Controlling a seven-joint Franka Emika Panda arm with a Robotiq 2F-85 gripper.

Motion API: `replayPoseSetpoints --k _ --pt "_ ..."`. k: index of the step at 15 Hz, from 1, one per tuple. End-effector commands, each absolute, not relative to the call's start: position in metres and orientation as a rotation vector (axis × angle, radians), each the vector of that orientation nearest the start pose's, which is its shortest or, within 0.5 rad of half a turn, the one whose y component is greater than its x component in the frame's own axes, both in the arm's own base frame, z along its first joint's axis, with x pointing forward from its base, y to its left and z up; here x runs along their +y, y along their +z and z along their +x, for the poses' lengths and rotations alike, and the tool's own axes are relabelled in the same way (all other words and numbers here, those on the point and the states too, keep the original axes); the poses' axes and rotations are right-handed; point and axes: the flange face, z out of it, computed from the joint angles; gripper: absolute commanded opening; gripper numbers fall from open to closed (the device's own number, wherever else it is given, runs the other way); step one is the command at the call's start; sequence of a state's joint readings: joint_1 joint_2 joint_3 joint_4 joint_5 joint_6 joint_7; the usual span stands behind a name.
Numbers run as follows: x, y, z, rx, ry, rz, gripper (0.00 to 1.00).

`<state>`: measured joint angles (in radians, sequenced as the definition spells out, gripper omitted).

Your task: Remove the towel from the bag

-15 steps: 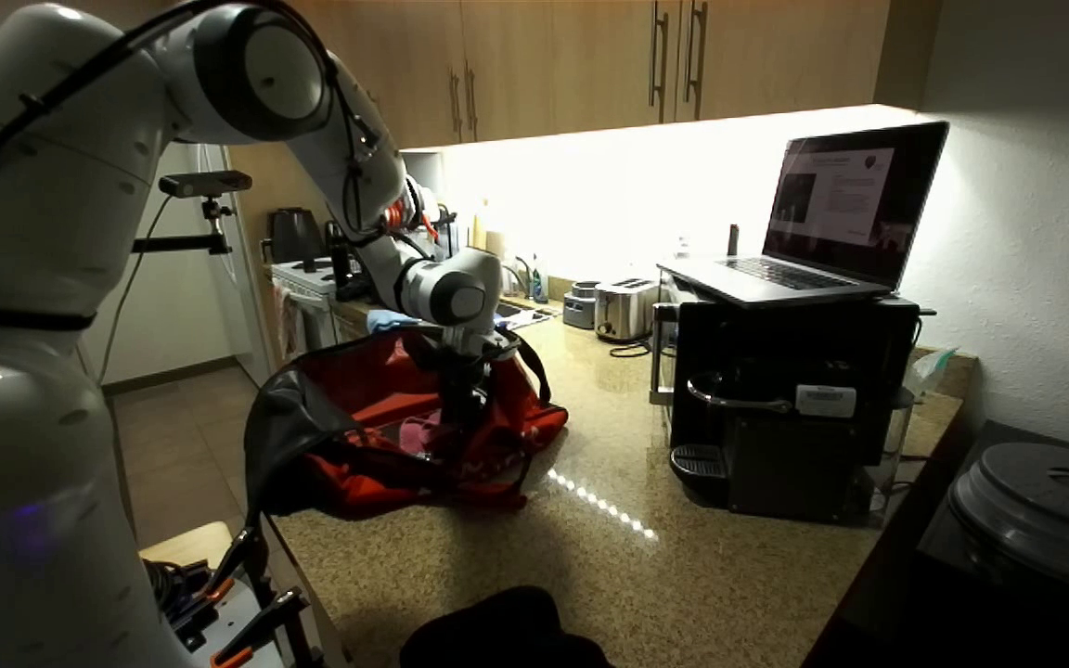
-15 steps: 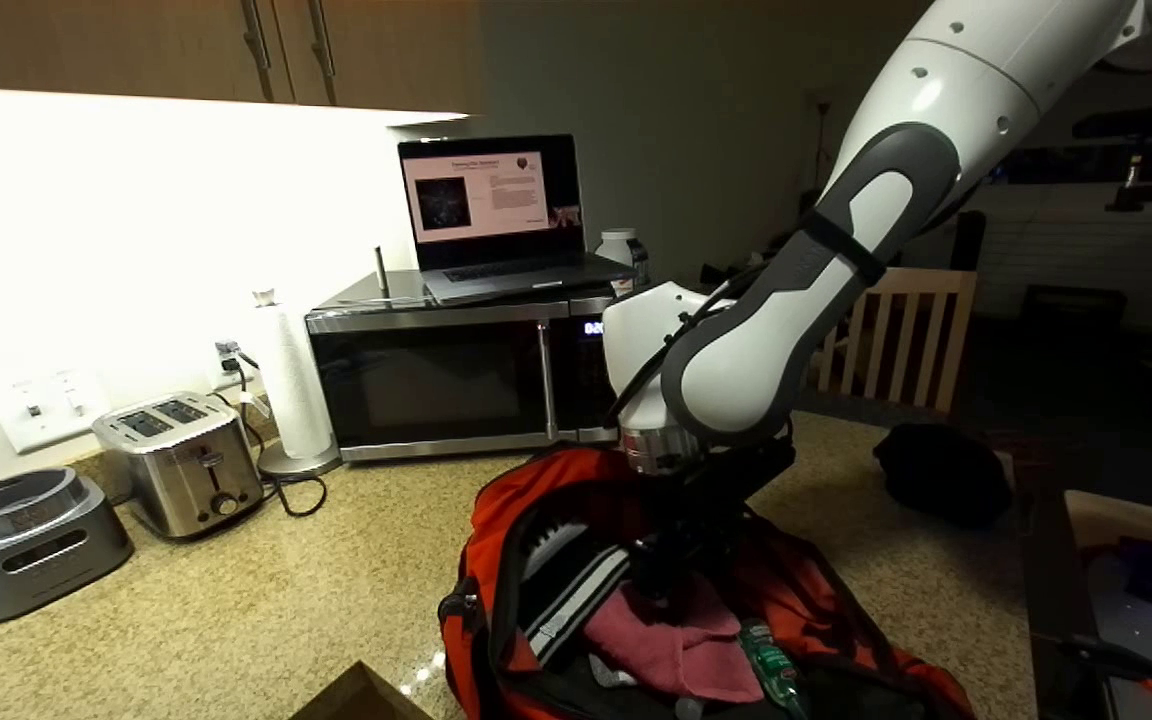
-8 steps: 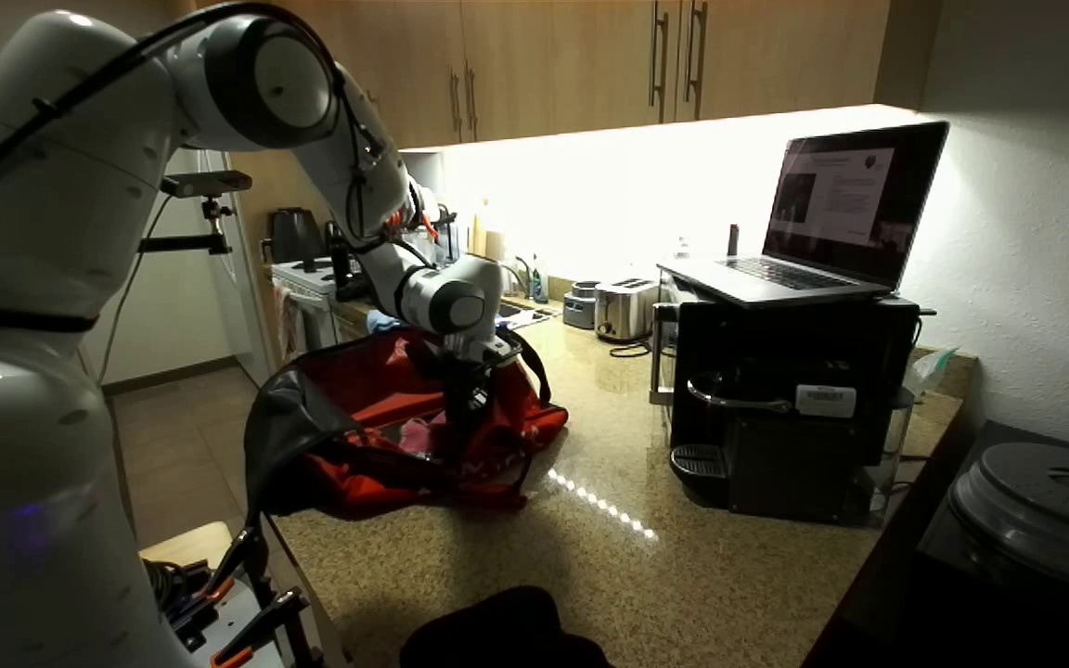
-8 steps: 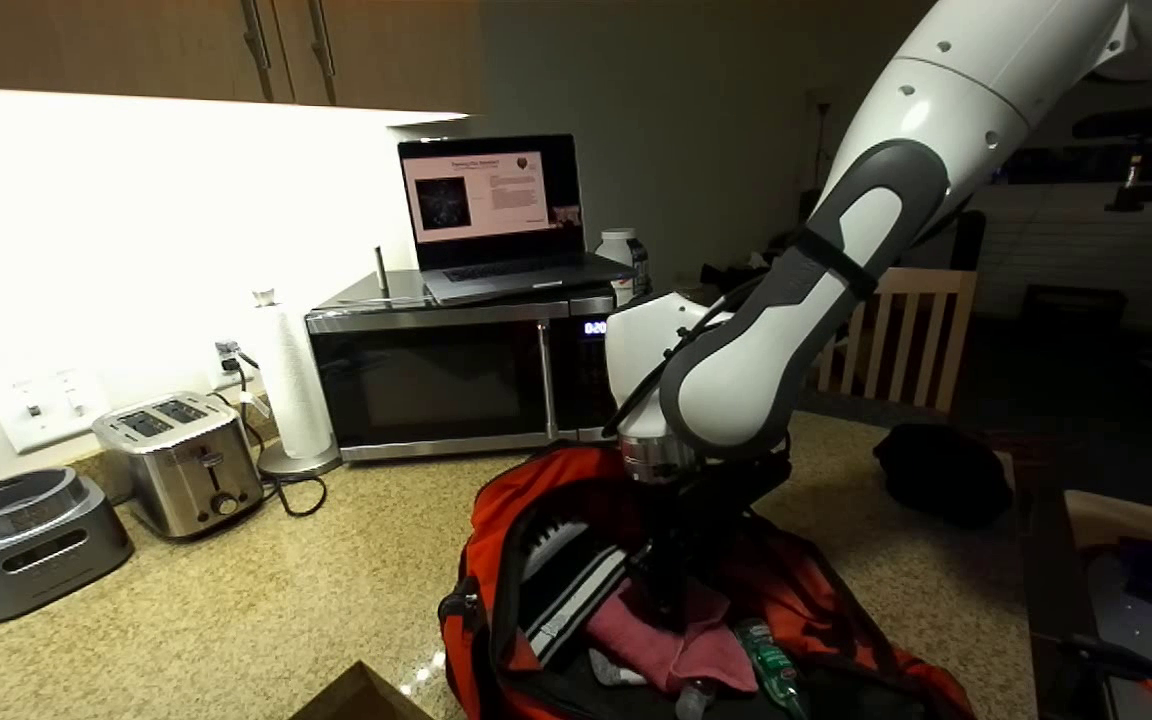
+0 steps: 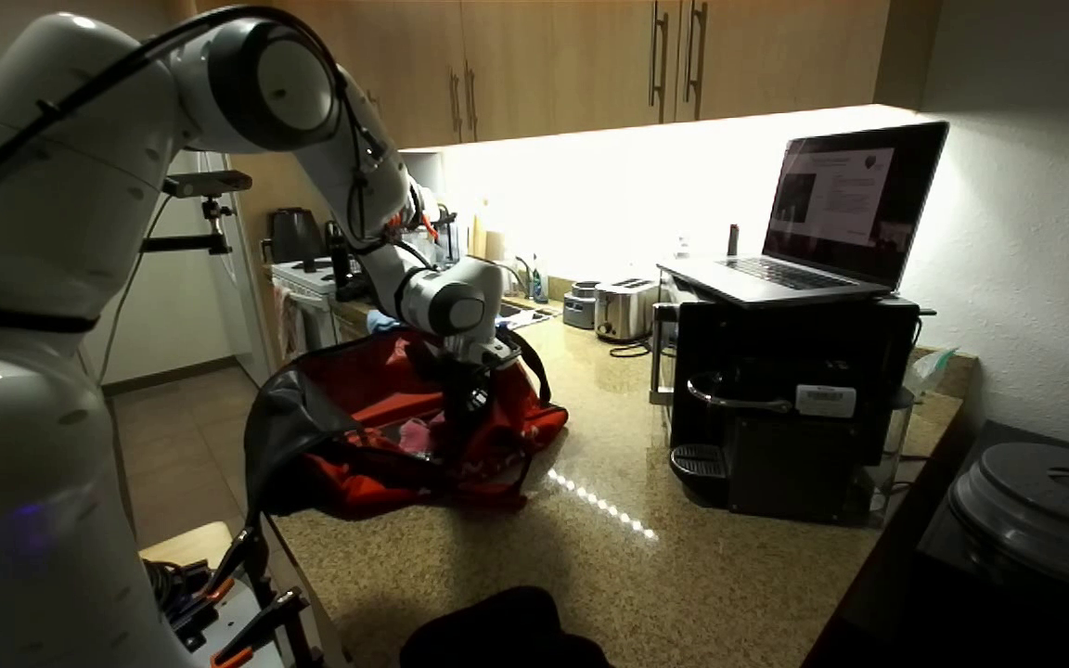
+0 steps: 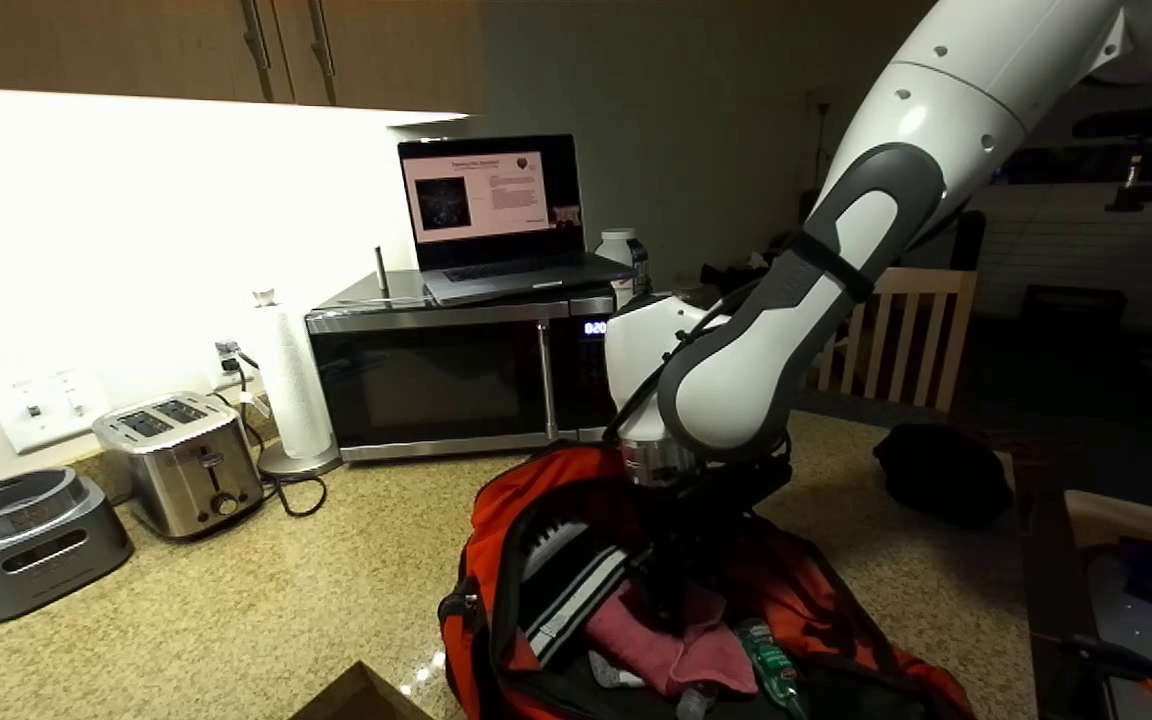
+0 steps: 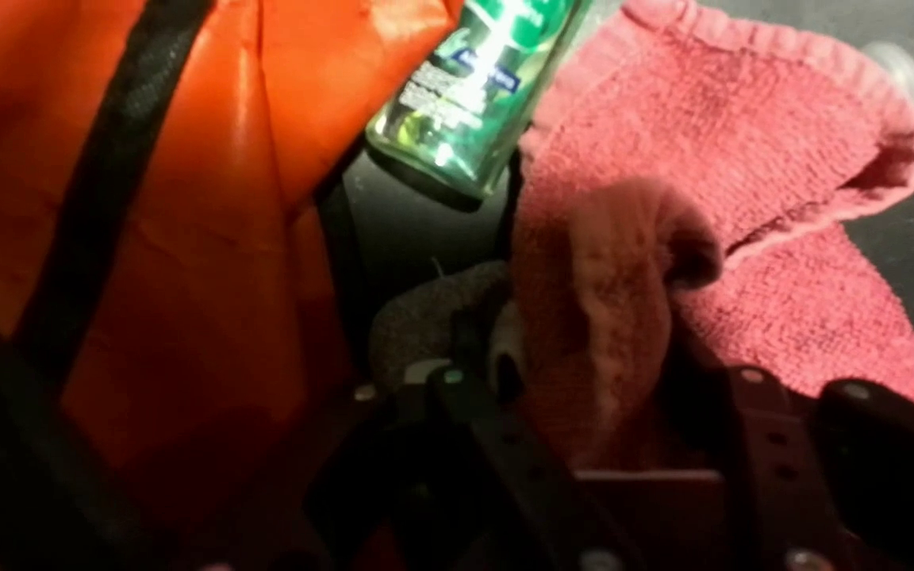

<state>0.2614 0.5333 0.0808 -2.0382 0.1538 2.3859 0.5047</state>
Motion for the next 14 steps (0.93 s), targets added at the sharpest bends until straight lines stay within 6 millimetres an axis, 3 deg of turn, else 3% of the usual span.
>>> replayPoseSetpoints --k 1,4,5,14 --pt "0.194 0.154 0.538 0.43 0.439 -3.02 0.82" --pt "0.195 0.157 0.535 0.426 0.501 -3.026 0.98" --pt "0.196 0.16 0.534 0.419 0.516 -3.03 1.0" --pt "0.206 0.179 0.534 0.406 0.617 -3.035 1.0"
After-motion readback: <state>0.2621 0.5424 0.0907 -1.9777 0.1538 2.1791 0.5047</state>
